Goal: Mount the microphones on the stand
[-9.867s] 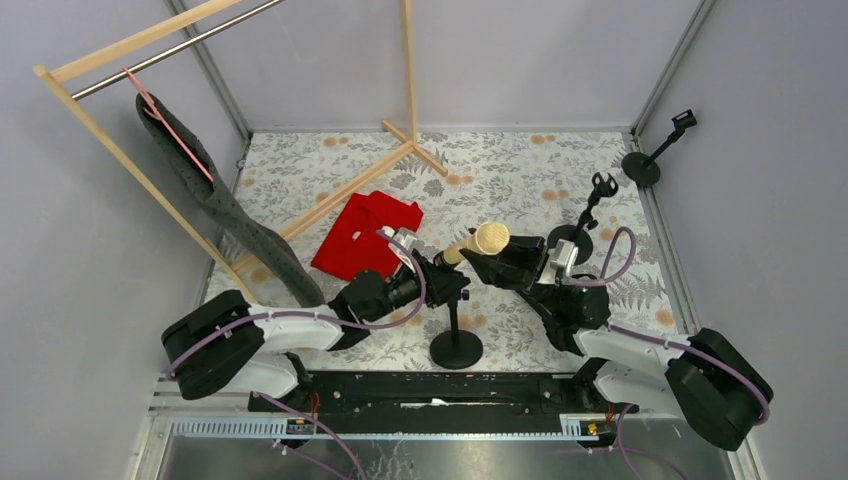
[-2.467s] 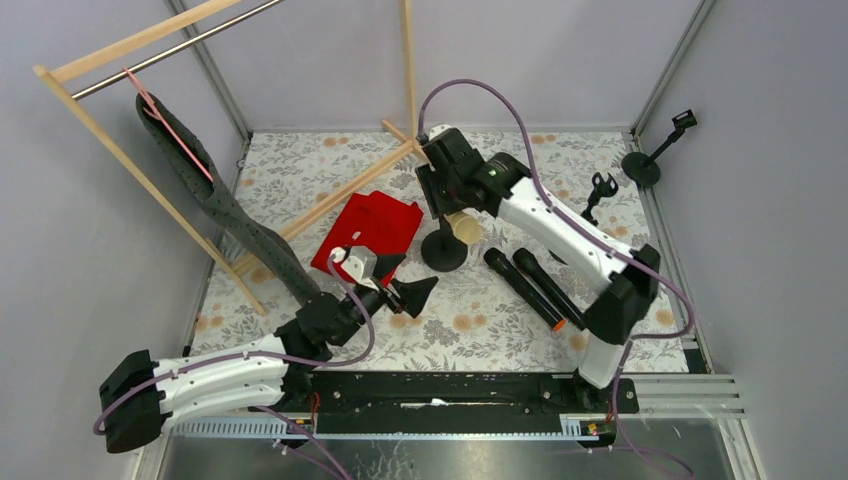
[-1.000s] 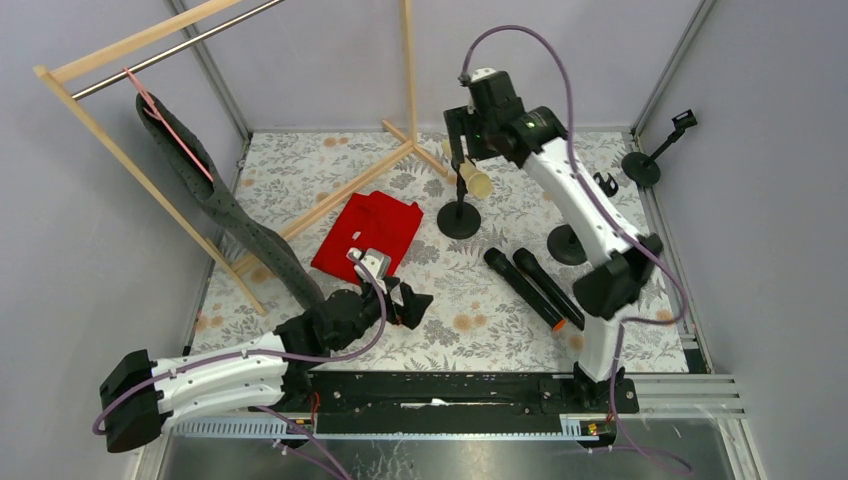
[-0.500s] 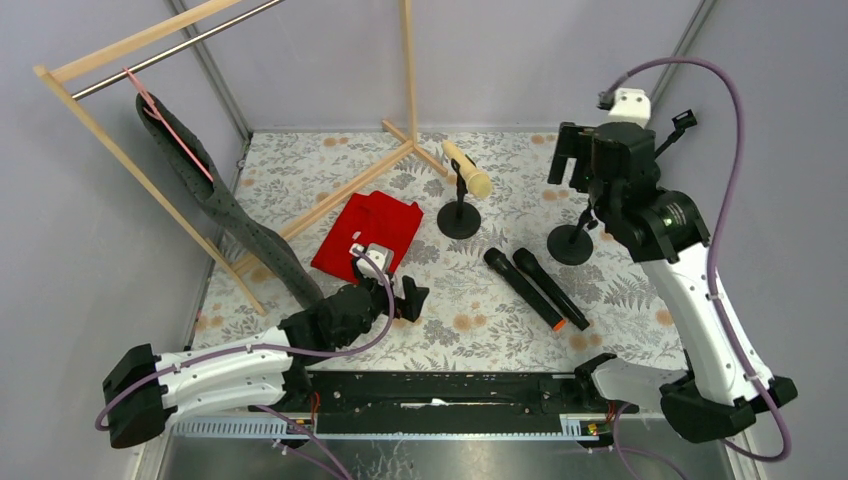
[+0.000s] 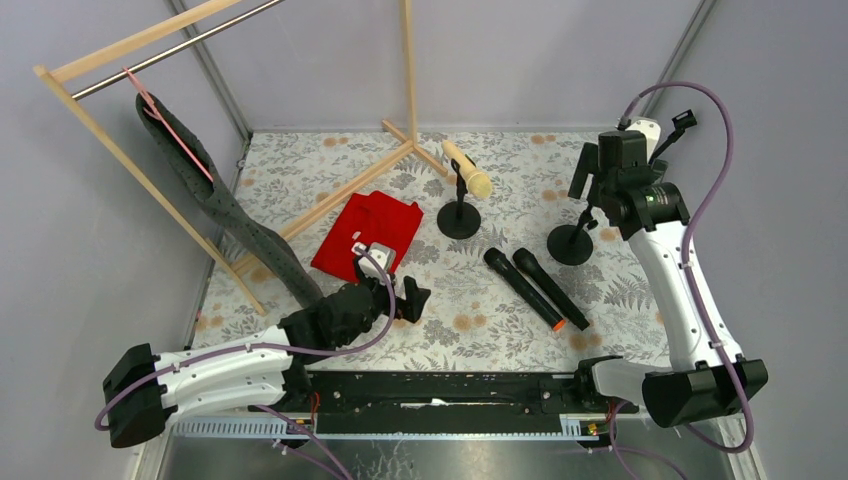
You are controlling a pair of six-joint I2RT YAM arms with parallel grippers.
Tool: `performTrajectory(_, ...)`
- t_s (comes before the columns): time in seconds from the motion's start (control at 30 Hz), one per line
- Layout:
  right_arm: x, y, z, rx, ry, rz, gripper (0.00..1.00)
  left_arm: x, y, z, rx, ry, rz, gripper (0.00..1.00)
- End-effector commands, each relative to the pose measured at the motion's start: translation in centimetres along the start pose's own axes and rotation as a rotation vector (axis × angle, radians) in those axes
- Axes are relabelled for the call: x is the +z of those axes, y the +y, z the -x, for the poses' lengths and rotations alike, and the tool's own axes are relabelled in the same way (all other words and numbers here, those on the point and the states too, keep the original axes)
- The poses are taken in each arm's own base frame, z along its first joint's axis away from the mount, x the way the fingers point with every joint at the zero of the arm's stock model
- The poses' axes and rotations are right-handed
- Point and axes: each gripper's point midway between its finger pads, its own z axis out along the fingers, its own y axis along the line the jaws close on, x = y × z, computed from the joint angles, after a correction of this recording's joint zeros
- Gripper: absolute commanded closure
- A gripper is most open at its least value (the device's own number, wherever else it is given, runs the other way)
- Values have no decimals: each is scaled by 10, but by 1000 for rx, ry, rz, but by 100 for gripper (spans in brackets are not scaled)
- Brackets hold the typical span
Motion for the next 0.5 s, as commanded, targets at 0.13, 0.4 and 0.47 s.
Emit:
performTrajectory(0.13,16,13,-10,28,-6,62,0,-1,-16,22,-37,-47,-58,1)
performTrajectory(0.4,5,30,-27,118,-162,255,0,5,-22,32,-61,-98,-73,1)
performTrajectory(0.47,0,39,-42,129,-157,341,0,9,-25,34,-59,-100,-77,1)
